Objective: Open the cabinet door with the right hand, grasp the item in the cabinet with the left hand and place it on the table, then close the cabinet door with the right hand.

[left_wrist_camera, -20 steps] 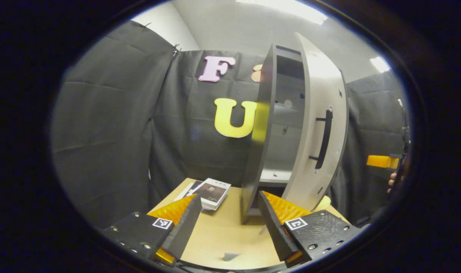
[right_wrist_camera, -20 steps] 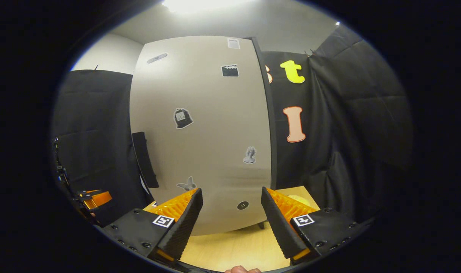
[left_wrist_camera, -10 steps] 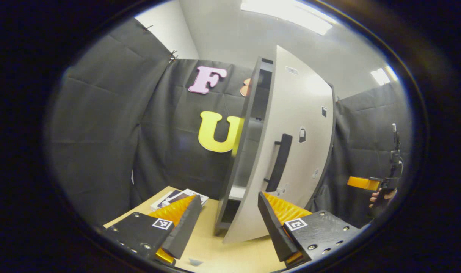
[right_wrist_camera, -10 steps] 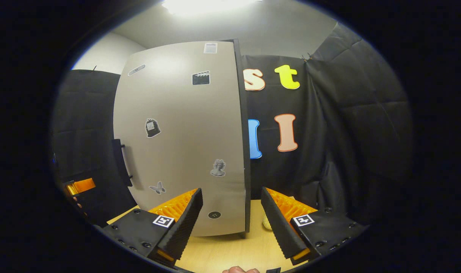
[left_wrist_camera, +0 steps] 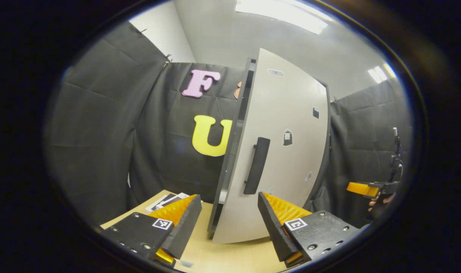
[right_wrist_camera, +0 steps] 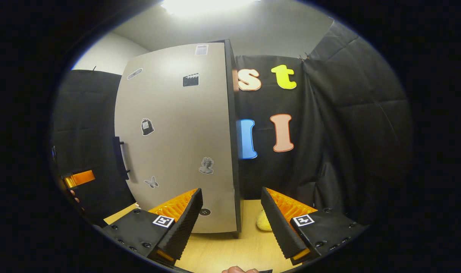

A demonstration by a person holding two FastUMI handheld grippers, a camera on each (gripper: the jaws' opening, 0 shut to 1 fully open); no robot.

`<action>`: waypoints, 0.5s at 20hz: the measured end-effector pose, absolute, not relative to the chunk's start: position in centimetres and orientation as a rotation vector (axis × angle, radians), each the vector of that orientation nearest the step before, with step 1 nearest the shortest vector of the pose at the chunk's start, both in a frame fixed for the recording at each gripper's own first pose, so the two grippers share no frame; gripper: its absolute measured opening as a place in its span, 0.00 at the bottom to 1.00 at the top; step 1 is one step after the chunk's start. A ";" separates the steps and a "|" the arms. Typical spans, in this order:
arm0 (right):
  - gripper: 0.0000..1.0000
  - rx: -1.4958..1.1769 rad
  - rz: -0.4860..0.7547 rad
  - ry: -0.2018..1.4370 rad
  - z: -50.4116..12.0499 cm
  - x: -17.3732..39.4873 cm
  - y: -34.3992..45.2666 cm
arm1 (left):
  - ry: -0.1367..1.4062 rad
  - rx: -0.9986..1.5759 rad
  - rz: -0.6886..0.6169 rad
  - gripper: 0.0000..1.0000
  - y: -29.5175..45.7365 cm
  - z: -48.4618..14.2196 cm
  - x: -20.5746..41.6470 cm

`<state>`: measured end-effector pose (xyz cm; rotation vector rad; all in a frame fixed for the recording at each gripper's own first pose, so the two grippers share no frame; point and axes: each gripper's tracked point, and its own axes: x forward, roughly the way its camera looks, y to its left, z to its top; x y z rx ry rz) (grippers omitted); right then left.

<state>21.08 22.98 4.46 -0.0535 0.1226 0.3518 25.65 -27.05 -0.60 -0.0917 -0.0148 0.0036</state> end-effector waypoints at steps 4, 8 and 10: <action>0.98 -0.050 0.362 0.119 4.5 21.1 22.8 | -0.010 -0.070 -0.003 0.91 -27.7 -0.6 25.7; 0.98 -0.060 0.349 0.113 4.5 21.3 22.5 | -0.002 -0.051 -0.006 0.88 -27.7 -0.8 25.8; 0.98 -0.055 0.343 0.115 4.4 21.3 22.6 | 0.000 -0.041 -0.006 0.92 -27.7 -0.7 26.0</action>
